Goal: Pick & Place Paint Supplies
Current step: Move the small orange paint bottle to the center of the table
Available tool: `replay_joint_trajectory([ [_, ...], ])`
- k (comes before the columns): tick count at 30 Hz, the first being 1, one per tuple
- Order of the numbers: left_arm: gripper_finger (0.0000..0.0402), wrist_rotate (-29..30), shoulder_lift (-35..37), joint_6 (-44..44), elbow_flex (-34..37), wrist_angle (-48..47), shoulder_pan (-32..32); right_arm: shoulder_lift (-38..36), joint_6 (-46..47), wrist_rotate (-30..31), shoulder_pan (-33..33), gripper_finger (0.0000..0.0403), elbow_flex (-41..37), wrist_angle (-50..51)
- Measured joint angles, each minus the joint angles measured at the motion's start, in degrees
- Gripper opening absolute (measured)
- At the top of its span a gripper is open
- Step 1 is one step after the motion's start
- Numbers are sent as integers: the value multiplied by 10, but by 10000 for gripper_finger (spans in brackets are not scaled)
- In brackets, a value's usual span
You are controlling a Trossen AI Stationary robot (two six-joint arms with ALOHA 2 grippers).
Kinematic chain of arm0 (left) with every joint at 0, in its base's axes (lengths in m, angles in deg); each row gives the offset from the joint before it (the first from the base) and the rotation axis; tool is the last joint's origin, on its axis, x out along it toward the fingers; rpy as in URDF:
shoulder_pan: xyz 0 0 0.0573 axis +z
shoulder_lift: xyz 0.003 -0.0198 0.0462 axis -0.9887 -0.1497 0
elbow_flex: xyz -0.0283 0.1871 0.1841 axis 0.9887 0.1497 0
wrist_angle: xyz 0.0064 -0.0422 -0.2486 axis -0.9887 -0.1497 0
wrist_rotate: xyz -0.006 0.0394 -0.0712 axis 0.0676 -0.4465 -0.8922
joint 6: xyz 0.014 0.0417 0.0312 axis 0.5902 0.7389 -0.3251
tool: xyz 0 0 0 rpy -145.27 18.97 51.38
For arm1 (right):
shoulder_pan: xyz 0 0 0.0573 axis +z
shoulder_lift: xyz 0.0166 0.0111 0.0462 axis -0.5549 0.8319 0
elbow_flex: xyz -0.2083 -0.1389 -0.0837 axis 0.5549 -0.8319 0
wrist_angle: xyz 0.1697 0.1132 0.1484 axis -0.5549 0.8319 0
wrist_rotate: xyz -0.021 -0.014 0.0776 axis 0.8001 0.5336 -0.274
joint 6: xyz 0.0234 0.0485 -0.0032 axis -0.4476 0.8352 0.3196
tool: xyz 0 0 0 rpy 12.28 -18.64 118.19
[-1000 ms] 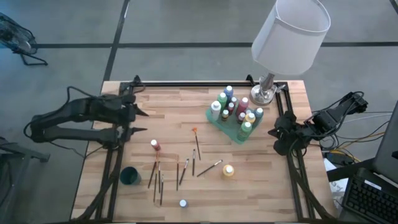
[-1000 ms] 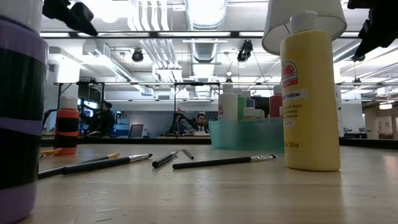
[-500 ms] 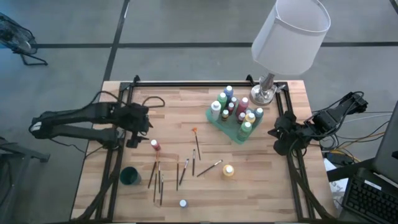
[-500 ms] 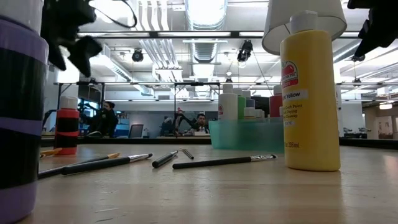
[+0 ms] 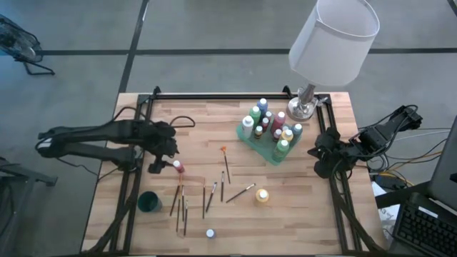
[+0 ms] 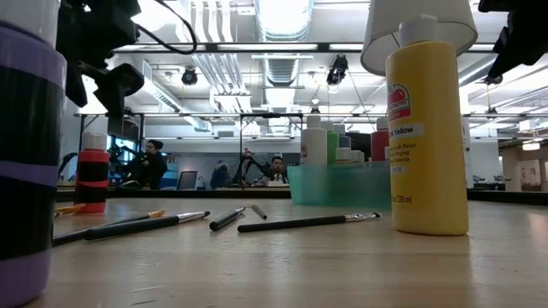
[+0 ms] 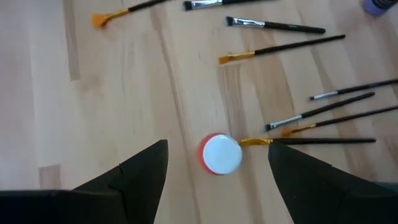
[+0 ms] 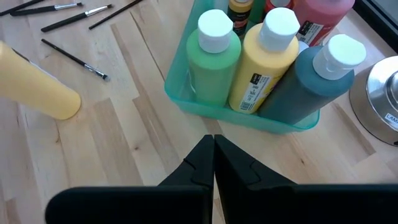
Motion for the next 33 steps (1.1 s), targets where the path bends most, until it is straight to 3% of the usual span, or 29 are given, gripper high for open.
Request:
replay_joint_trajectory([
  [7,278,10,-33,-64,2,14,-8,0,0,0,0,8,0,0],
  [13,263,29,-52,-107,7,28,-51,0,0,0,0,8,0,0],
  [21,259,125,-78,-159,8,29,-109,0,0,0,0,8,0,0],
  [33,259,123,-111,-188,9,25,-111,0,0,0,0,8,0,0],
])
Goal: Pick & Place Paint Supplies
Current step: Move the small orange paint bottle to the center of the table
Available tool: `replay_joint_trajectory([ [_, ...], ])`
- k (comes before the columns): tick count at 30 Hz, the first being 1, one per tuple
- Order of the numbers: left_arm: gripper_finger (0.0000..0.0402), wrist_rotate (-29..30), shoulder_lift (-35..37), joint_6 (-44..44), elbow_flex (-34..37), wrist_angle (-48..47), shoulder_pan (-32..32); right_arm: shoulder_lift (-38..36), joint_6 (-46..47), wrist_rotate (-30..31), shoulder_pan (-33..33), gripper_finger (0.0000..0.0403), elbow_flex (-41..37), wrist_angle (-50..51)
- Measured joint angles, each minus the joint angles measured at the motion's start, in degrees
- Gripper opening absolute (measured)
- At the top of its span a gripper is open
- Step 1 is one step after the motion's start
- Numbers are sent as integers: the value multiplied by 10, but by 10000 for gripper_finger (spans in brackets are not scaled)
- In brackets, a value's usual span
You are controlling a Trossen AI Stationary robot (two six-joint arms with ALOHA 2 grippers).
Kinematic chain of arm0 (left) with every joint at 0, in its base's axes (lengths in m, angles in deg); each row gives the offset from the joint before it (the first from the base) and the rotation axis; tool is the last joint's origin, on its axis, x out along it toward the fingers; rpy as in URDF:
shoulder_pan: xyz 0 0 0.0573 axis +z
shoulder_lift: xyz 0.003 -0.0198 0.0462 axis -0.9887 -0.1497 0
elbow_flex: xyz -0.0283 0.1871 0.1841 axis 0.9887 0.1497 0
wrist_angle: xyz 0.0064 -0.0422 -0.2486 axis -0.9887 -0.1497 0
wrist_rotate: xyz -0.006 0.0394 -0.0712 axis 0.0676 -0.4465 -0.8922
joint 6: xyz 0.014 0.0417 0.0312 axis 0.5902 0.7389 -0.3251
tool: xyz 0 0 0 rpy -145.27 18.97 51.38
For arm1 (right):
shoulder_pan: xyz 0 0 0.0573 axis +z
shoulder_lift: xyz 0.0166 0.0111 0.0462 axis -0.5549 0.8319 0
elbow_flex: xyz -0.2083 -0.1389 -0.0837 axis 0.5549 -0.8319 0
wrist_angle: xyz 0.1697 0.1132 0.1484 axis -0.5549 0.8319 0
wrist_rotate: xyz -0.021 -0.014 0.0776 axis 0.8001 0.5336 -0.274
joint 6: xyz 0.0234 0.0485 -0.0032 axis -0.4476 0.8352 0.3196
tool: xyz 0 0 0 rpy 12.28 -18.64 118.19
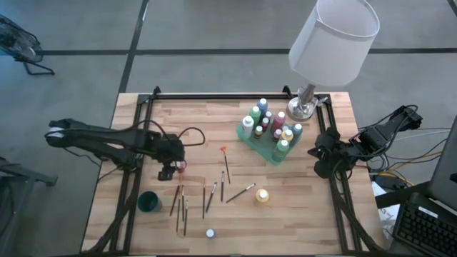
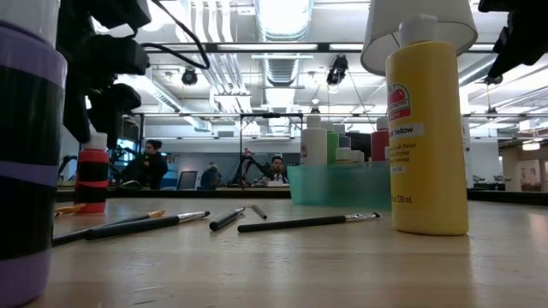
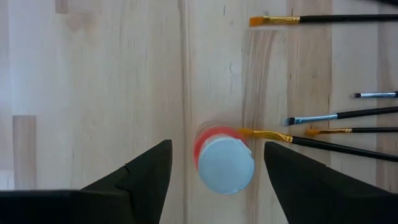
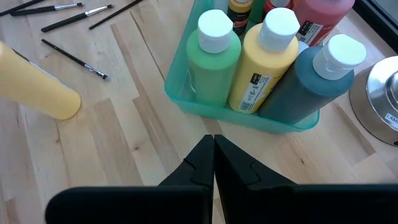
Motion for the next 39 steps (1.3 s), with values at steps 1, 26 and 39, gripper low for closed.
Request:
replay_joint_trajectory([
  [1,259,0,-1,-2,0,0,0,0,0,0,0,8,0,0],
  [26,127,-2,-4,-23,2,4,0,0,0,0,0,8,0,0],
  [39,131,-2,-7,-8,-15,3,0,0,0,0,0,8,0,0],
])
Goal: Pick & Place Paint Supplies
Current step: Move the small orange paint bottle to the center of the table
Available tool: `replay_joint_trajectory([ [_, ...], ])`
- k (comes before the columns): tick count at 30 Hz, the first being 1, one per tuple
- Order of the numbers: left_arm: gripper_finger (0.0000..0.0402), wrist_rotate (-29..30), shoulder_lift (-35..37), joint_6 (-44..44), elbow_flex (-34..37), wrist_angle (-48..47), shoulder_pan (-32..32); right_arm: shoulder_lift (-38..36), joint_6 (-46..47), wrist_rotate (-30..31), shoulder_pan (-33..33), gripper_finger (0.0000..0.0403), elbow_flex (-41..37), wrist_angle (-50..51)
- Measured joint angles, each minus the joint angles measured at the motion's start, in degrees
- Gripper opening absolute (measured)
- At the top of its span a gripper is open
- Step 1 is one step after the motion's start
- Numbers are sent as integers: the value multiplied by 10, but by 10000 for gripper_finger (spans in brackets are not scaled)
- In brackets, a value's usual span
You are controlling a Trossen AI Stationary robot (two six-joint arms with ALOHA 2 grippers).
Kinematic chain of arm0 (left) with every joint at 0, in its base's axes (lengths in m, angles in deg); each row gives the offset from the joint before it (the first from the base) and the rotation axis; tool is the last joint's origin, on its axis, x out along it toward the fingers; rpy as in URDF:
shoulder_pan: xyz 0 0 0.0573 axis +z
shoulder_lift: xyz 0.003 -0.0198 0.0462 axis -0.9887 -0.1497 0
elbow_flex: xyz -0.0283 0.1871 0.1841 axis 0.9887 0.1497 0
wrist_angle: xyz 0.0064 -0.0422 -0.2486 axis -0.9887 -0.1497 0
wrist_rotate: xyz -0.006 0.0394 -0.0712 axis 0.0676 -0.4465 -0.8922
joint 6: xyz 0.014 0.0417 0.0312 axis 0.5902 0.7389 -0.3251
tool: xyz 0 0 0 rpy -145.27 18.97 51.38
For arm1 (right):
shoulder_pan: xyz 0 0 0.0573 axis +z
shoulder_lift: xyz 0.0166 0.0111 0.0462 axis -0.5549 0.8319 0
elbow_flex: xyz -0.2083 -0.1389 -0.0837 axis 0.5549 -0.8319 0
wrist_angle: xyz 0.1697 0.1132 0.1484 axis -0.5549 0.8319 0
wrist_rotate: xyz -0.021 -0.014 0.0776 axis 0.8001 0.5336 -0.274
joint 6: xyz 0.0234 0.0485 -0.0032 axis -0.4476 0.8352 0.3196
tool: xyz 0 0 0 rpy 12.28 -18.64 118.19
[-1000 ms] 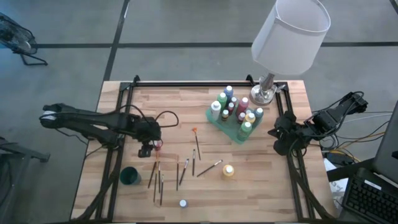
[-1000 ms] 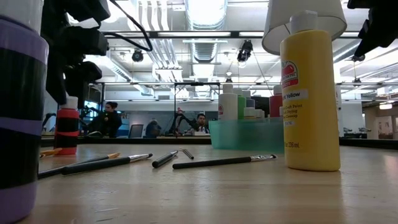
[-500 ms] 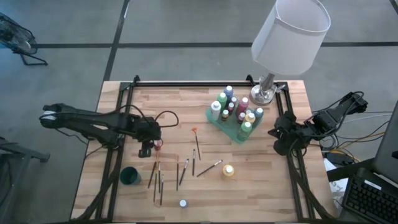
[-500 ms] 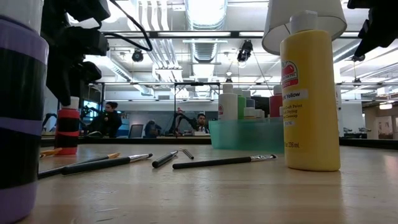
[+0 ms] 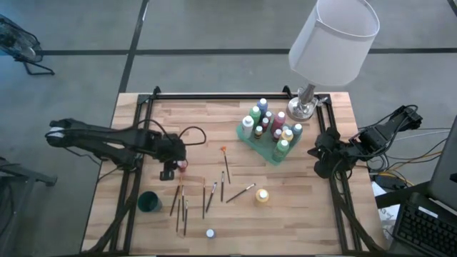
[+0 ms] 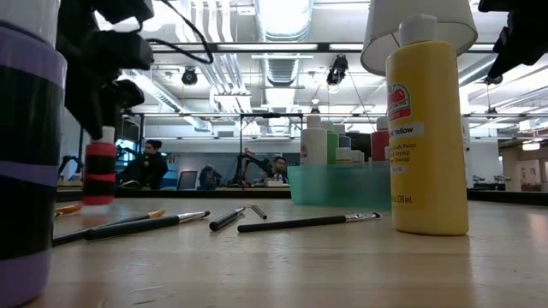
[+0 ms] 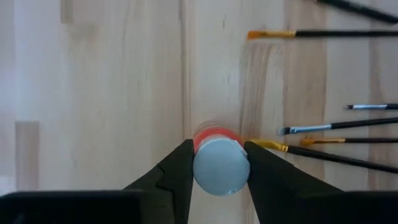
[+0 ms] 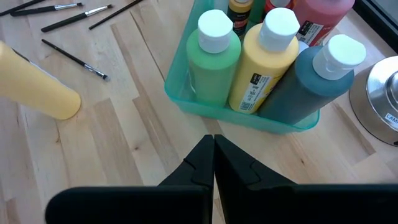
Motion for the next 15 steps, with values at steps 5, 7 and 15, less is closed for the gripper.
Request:
replay_joint_trajectory([
  [5,132,-1,0,22,-29,2,0,0,0,0,0,8,0,0],
  [7,132,-1,-3,33,-41,12,0,0,0,0,0,8,0,0],
  [15,131,-2,-58,114,-97,61,1,0,0,0,0,8,0,0],
])
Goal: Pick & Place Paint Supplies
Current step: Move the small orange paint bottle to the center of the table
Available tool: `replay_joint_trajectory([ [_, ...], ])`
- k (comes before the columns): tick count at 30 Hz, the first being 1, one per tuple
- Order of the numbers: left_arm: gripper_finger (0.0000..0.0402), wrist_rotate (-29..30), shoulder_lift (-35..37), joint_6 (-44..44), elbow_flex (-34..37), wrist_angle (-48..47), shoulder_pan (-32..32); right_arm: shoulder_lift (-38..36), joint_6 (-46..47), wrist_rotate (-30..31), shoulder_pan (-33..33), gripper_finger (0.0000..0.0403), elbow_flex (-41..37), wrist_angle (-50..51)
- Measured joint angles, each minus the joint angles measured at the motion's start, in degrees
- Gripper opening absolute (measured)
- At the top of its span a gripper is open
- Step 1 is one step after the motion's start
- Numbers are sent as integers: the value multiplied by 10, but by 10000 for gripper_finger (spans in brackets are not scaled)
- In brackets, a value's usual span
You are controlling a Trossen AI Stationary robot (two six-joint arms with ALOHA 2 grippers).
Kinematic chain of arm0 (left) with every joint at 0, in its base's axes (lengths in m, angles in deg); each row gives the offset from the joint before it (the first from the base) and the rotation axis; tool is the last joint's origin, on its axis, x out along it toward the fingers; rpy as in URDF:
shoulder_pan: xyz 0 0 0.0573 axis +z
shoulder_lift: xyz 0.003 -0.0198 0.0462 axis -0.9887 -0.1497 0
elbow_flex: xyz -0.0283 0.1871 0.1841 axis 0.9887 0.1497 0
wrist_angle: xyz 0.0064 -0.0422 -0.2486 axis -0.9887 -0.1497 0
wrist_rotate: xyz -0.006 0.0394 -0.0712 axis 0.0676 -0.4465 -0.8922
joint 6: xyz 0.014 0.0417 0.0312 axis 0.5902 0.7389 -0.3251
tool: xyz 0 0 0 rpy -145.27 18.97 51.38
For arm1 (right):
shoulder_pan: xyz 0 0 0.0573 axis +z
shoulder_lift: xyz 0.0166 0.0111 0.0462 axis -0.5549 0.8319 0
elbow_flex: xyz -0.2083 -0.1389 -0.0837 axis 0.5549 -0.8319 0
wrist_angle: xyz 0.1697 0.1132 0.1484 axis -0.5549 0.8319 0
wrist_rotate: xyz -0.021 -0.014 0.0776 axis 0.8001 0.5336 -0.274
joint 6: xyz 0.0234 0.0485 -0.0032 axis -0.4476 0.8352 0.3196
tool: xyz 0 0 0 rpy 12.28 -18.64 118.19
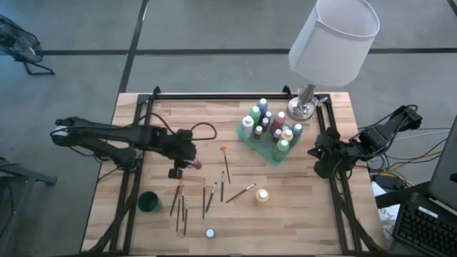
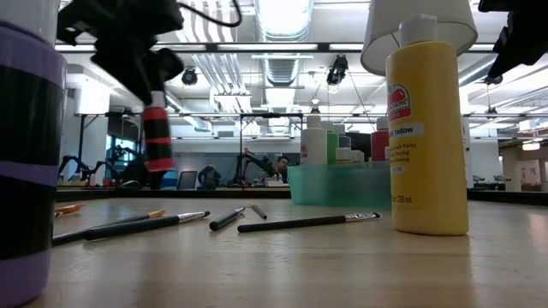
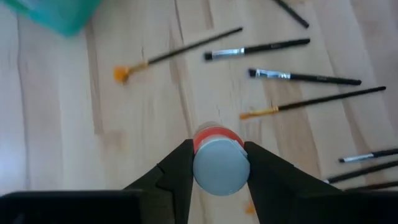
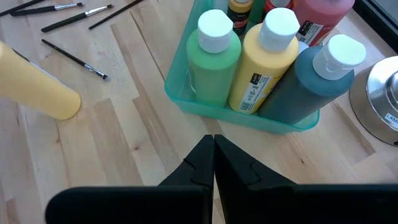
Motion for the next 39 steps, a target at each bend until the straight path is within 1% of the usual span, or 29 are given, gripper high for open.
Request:
replay_joint_trajectory([
  [7,132,-2,-102,81,-96,16,1,0,0,0,0,8,0,0],
  [14,132,-16,-207,145,-214,43,1,0,0,0,0,8,0,0],
  [20,133,-25,-285,178,-304,62,6,0,0,0,0,8,0,0],
  [24,133,-51,-331,183,-353,64,15,0,0,0,0,8,0,0],
  [30,133,-65,-392,187,-392,61,28,0,0,0,0,8,0,0],
  [39,133,-64,-452,191,-394,56,41,0,0,0,0,8,0,0],
])
